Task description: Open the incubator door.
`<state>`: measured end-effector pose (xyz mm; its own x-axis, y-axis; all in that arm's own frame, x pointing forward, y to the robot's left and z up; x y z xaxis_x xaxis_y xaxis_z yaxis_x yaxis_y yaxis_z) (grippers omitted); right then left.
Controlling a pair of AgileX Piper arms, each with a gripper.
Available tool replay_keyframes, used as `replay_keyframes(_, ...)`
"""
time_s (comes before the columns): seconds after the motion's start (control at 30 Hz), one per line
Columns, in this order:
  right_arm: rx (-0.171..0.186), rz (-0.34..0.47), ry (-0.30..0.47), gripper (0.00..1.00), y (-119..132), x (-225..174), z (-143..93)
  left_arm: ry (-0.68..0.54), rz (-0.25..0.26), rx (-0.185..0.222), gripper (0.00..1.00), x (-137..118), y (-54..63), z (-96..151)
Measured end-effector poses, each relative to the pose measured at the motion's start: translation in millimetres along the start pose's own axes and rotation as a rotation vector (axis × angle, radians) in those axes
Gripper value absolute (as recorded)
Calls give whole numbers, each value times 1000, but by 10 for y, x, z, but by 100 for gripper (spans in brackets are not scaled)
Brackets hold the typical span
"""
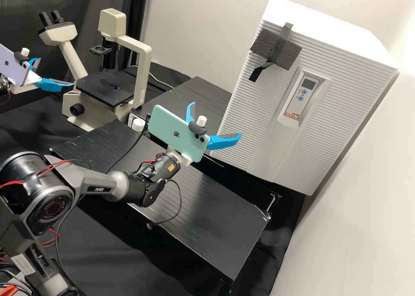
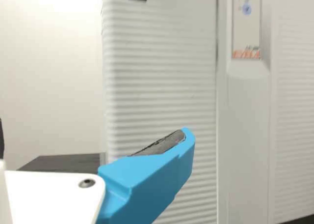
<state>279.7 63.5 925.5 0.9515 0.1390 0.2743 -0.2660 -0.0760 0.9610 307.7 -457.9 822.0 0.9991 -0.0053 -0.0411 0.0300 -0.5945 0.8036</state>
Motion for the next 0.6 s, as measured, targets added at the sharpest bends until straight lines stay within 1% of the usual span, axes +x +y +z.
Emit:
replay_keyframes(0.03,6,4,-5,100,34,9,-17,0,0,0,100,0,0,0)
replay_keyframes(0.1,7,12,-7,100,73,14,-31,0,0,0,100,0,0,0)
replay_keyframes(0.13,17,15,-11,100,94,16,-37,0,0,0,100,0,0,0)
replay_keyframes(0.27,15,21,-16,100,149,30,-77,0,0,0,100,0,0,0)
replay_keyframes(0.37,16,17,-25,100,146,54,-99,0,0,0,100,0,0,0)
replay_keyframes(0.43,-1,24,-51,100,137,79,-117,0,0,0,100,0,0,0)
replay_keyframes(0.5,-25,20,-98,100,112,112,-139,0,0,0,100,0,0,0)
replay_keyframes(0.57,-34,25,-131,100,97,140,-170,0,0,0,100,0,0,0)
replay_keyframes(0.6,-33,30,-148,100,97,154,-183,0,0,0,100,0,0,0)
